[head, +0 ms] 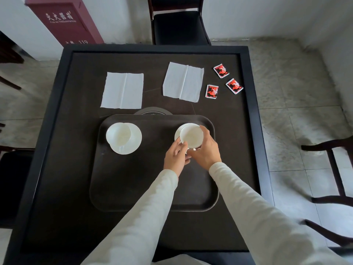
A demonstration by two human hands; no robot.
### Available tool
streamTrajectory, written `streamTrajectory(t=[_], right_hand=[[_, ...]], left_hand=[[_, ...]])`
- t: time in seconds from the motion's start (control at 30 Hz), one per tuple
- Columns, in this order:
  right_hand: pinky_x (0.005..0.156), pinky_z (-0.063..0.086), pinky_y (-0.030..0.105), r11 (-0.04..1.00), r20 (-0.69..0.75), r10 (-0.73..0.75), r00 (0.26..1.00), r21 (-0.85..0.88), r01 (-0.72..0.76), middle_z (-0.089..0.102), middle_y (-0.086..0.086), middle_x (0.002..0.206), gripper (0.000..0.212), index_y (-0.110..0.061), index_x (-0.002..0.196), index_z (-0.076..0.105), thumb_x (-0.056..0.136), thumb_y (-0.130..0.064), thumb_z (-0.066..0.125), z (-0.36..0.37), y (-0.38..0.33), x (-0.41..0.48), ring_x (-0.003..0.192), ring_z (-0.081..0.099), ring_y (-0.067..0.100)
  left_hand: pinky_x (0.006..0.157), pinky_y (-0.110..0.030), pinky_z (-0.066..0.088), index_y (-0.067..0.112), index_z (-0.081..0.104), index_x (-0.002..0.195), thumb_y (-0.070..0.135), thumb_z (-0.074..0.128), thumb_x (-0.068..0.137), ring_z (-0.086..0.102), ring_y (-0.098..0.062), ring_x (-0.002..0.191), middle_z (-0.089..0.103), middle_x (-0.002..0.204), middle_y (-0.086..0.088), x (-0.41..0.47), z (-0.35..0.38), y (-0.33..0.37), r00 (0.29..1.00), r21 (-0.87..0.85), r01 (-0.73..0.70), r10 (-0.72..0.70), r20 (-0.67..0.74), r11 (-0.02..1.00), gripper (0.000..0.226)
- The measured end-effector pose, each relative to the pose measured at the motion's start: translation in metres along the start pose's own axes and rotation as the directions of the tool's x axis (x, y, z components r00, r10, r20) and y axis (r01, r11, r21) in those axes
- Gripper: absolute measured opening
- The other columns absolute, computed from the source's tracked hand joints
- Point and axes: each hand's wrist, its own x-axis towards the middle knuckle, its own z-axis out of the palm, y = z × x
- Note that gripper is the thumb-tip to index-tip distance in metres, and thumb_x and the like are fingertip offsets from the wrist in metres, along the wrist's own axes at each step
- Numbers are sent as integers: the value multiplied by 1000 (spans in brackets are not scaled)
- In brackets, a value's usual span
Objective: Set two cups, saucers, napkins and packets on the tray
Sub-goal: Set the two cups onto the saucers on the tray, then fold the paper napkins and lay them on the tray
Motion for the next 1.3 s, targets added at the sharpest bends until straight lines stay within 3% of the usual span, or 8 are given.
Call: streamTrajectory(t=[0.27, 0.37, 0.5, 0.57, 0.73, 0.93, 1.03, 1.3], right_hand=[[94, 56, 42, 999, 23, -8, 1000, 34, 7, 56, 2, 133, 85, -30, 146, 33, 76, -25, 81, -2, -1, 1, 109, 58, 22], [99, 54, 45, 1000, 41, -10, 999, 28, 9, 55, 3, 139, 91, -31, 151, 28, 78, -27, 81, -4, -1, 0, 116, 60, 27], [106, 49, 46, 1000, 96, 16, 995, 6, -17, 51, 5, 147, 111, -31, 160, 9, 78, -34, 84, -5, -2, -2, 124, 57, 29], [109, 45, 44, 1000, 92, 17, 996, -13, -16, 49, 6, 149, 116, -30, 160, 6, 75, -37, 85, -7, 0, -4, 130, 52, 29], [111, 37, 42, 1000, 63, -15, 998, -22, 17, 41, 6, 155, 116, -27, 160, 10, 72, -37, 85, -14, 5, -9, 140, 40, 30], [118, 28, 45, 995, -14, -96, 995, 14, 97, 30, 6, 162, 108, -24, 160, 16, 75, -43, 81, -33, -13, -7, 148, 27, 29], [119, 31, 44, 981, -63, -172, 983, 82, 176, 34, 5, 160, 100, -23, 159, 22, 79, -41, 80, -36, -41, -2, 147, 32, 26], [97, 48, 24, 926, -1, -260, 966, 282, 250, 49, 5, 148, 83, -25, 155, 31, 86, -33, 76, -4, -114, 13, 117, 59, 15]], left_hand=[[65, -20, 57, 39, 57, 135, 37, 61, 99, 74, -1, 76, 66, 100, 26, 2, 1, 2, 1000, 11, -17, 18, -23, 1000, 36], [68, -20, 58, 38, 51, 143, 38, 61, 99, 75, -5, 83, 69, 111, 18, -1, 3, 2, 999, 20, -25, 25, -22, 999, 45], [93, -37, 59, 39, 24, 157, 46, 60, 98, 66, -21, 118, 61, 141, 5, -7, 3, 8, 999, 92, -29, 31, -23, 995, 70], [97, -40, 57, 39, 23, 158, 51, 60, 96, 65, -22, 120, 58, 146, 5, -10, -1, 11, 999, 109, -36, 40, -33, 993, 73], [99, -40, 56, 36, 32, 156, 50, 61, 96, 69, -11, 102, 56, 146, 7, -20, -20, 17, 991, 113, -109, 117, -71, 988, 68], [95, -34, 57, 32, 45, 149, 48, 60, 97, 70, -8, 103, 61, 137, 9, -39, -44, 34, 970, 145, -203, 219, -107, 968, 56], [82, -21, 56, 34, 49, 146, 46, 60, 98, 69, -3, 99, 61, 124, 16, -48, -54, 52, 959, 127, -236, 252, -133, 964, 51], [91, -32, 58, 31, 60, 135, 38, 63, 98, 73, -11, 101, 65, 112, 26, -52, -106, 113, 897, 140, -375, 397, -192, 916, 37]])
